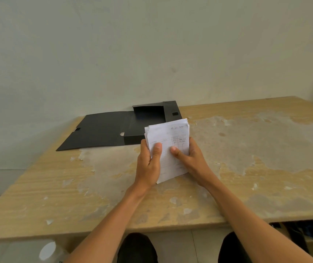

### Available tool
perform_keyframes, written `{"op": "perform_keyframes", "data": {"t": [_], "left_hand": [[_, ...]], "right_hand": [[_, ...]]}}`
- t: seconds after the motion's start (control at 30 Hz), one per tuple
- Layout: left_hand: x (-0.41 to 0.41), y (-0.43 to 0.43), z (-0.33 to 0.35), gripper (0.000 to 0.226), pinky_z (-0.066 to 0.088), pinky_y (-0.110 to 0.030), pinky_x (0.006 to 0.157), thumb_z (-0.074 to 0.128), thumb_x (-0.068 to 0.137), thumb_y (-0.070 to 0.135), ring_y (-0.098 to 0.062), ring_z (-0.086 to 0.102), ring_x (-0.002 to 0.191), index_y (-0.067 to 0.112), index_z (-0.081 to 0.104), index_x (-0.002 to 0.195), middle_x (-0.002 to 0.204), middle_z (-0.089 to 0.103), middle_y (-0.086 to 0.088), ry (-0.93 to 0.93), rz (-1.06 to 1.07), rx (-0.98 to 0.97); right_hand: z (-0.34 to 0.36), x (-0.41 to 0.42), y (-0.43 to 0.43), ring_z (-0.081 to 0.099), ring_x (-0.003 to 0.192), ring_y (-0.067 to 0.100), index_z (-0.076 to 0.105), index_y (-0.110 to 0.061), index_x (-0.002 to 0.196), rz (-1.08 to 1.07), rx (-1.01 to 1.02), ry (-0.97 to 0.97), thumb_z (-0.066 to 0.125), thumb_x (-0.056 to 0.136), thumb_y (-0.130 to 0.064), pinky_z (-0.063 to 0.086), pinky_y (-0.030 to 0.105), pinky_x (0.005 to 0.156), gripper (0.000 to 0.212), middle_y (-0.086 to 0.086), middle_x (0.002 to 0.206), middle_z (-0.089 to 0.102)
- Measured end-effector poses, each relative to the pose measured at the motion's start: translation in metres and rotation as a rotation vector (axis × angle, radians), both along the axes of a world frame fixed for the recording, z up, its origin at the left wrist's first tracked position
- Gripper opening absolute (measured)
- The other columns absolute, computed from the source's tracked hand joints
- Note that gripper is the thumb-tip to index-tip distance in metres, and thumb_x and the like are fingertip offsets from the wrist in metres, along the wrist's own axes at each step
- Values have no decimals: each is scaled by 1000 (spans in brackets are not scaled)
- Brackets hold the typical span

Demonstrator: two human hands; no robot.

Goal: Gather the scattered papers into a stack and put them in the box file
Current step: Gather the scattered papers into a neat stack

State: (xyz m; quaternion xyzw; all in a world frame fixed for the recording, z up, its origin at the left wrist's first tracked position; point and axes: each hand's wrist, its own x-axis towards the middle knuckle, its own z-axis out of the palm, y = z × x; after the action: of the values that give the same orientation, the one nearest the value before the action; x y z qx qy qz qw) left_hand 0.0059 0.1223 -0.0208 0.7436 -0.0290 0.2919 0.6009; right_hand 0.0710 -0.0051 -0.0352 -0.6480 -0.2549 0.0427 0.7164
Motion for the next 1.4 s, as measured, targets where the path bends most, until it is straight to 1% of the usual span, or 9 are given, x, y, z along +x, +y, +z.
{"op": "perform_keyframes", "data": {"t": [0.13, 0.27, 0.33, 0.47, 0.6, 0.83, 1.0, 1.23, 1.4], "left_hand": [[-3, 18, 18, 33, 53, -25, 74, 62, 79, 41, -12, 60, 97, 34, 46, 107, 109, 59, 11, 70, 92, 113], [-8, 49, 76, 87, 32, -28, 104, 80, 69, 38, -11, 36, 130, 27, 32, 140, 141, 40, 5, -25, 261, 579], [-8, 56, 101, 74, 40, -31, 102, 78, 72, 39, -12, 45, 126, 30, 43, 136, 136, 50, 6, 158, 94, 737], [-5, 51, 96, 14, 59, -32, 73, 64, 88, 21, -13, 70, 85, 27, 69, 100, 93, 73, 1, 239, -114, 404], [-6, 42, 63, 16, 57, -22, 67, 61, 90, 17, -10, 69, 88, 31, 64, 95, 95, 70, 8, 175, -53, 56], [-9, 37, 35, 25, 56, -26, 65, 76, 76, 16, -13, 67, 87, 20, 65, 98, 98, 68, 1, 160, -58, -127], [-8, 35, 14, 42, 54, -21, 63, 81, 71, 17, -17, 64, 91, 19, 58, 105, 105, 64, -5, 159, 0, -153], [-4, 32, 6, 58, 57, -26, 75, 73, 80, 21, -13, 63, 89, 39, 41, 125, 97, 62, 4, -52, 125, 38], [-3, 30, 3, 24, 54, -31, 79, 56, 85, 38, -5, 58, 101, 30, 61, 107, 109, 60, 17, -124, 179, 288]], "right_hand": [[17, 6, -10, 67, 99, 18, 56, -20, 119, 76, -93, -44, 64, 85, -29, 58, 32, 80, 36, 4, 114, 67], [60, 10, -16, 65, 92, 18, 56, -17, 113, 84, -508, -355, 61, 89, -29, 57, 31, 74, 27, 2, 105, 65], [83, 10, -11, 62, 85, 20, 55, -13, 102, 75, -705, -523, 62, 88, -29, 54, 31, 68, 22, -2, 92, 61], [102, 17, -15, 58, 81, 17, 52, -21, 95, -77, -610, -494, 74, 77, -36, 47, 29, 66, 31, -6, 88, 58], [77, 22, -31, 66, 91, 15, 58, -13, 112, 132, -206, 21, 75, 76, -33, 53, 23, 68, 44, 0, 106, 66], [38, 18, -26, 64, 88, 15, 60, -16, 104, 114, -16, 106, 77, 72, -29, 53, 24, 66, 39, 1, 100, 66], [18, 21, -26, 65, 101, 19, 56, -18, 122, 139, -131, 91, 77, 67, -37, 56, 27, 76, 63, 4, 113, 68], [22, 16, -25, 65, 95, 23, 50, -21, 110, 72, -126, 28, 74, 76, -24, 59, 31, 71, 42, 3, 106, 63], [26, 16, -21, 59, 96, 14, 53, -47, 113, -49, -196, -234, 67, 84, -30, 57, 33, 78, 37, -8, 112, 56]]}}
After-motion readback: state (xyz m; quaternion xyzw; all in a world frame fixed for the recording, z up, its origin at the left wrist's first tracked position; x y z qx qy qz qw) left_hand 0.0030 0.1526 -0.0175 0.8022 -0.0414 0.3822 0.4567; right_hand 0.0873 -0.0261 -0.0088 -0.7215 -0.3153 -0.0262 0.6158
